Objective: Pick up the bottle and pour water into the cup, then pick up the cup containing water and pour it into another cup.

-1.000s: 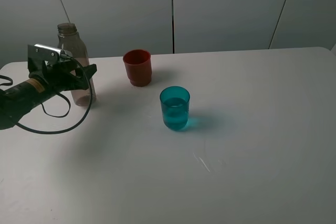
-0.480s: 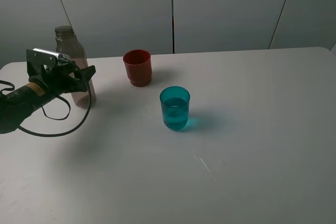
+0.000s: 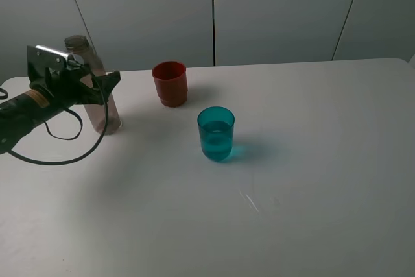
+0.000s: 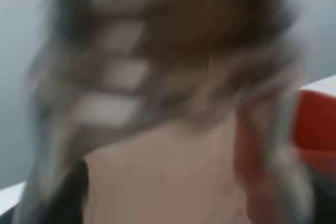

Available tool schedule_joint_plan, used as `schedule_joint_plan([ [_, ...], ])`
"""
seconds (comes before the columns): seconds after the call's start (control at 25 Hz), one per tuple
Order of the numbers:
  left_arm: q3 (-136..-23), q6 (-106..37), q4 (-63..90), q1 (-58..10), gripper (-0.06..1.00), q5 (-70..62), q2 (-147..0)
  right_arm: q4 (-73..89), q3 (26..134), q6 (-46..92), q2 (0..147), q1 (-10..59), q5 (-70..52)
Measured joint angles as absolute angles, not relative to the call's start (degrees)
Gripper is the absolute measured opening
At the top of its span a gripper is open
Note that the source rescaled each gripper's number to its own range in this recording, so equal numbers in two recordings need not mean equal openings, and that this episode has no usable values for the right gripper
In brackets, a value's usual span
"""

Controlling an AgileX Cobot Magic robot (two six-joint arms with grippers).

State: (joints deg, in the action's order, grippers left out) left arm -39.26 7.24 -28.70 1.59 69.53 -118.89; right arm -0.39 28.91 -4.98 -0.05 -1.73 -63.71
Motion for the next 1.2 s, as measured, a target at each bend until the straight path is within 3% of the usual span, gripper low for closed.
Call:
schedule_joint_plan([
  [0.4,-37.58,7.24,-28.91,1.59,0.99,68.14,-104.20,-0.39,28.91,-4.88,-0.05,-1.73,-63.71],
  [0.68,-37.58,8.39,-29.46,0.19,0.99,52.50,-87.77,-0.39,28.91,-4.88,-0.05,-1.73,-63.71],
  [0.92,-37.58,18.00,-31.75,-9.08,0.99,37.65,-79.08,-0.39,28.91,-4.88,-0.05,-1.73,-63.71],
  [1.2,-35.14,15.66,-23.62,-22.45,1.00,34.28,-81.04,-0.39,28.91,-4.88,-0.05,-1.73,-63.71],
])
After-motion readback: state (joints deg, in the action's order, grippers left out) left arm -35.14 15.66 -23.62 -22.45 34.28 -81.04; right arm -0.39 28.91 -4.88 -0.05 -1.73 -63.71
